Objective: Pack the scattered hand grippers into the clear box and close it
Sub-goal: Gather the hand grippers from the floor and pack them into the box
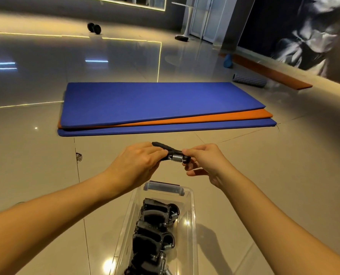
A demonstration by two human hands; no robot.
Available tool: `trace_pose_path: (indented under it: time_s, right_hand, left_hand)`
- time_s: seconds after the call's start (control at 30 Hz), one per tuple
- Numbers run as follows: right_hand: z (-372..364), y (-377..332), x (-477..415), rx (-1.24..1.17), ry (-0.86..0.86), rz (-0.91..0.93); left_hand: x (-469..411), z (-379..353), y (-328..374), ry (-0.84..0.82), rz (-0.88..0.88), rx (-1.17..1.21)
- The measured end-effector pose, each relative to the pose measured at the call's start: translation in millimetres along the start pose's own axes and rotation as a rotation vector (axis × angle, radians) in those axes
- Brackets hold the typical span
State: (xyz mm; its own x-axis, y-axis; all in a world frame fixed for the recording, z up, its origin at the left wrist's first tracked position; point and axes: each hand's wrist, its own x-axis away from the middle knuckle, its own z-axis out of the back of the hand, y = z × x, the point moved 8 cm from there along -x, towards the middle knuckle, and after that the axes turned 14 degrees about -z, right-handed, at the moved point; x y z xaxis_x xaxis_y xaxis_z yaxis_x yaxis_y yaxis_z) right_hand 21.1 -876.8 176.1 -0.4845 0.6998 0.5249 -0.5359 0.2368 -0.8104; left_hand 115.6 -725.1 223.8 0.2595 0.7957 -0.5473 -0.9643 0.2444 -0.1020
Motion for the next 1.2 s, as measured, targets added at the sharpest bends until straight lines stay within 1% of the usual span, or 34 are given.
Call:
trace_pose_path:
  time_s: [0.07,0.17,0.27,0.4,0.5,0.67,0.8,0.93,1.03,1.13,1.2]
  right_hand:
    - [3.5,1.0,-0.9,-0.042,0.015,-0.01]
    - [9.1,2.2,-1.9,-0.078,0.031,-0.011]
    - [14.0,1.1,-3.1,-0.05,0.045,0.003]
    - [19.3,-2.5,-5.2,0.019,0.053,0.038]
    - [19.7,-7.6,-4.7,0.08,0.035,0.095]
    - [16.9,-13.9,-3.4,0.207,-0.004,0.199]
    - [17.0,-6.4,-6.0,0.249,-0.046,0.197]
    - [14.1,11.9,-12.7,0.295,-0.096,0.161]
    - [14.3,25.8,-22.9,0.295,-0.093,0.152]
    - [13.7,46.1,-35.8,0.28,-0.077,0.139]
    - [13.5,64.7,-48.7,0.311,-0.05,0.112]
  left_hand:
    - [0.1,0.6,-1.4,0.022,0.024,0.048]
    - [3.7,-1.1,-12.6,0.045,0.148,0.136]
    - [10.7,-6.2,-28.8,0.049,0.292,0.233]
    - [14.1,-16.3,-38.9,0.0,0.369,0.371]
    - [13.2,-23.6,-42.9,-0.054,0.35,0.368]
    - [12.3,-39.2,-46.7,-0.192,0.268,0.36]
    - [15.0,-48.1,-46.8,-0.237,0.237,0.373]
    - [21.2,-67.1,-31.5,-0.29,0.186,0.367]
    - [26.5,-82.0,-30.3,-0.283,0.218,0.388]
    - [36.7,-105.2,-29.0,-0.286,0.268,0.441]
    - [49.9,-125.4,-24.6,-0.299,0.302,0.498]
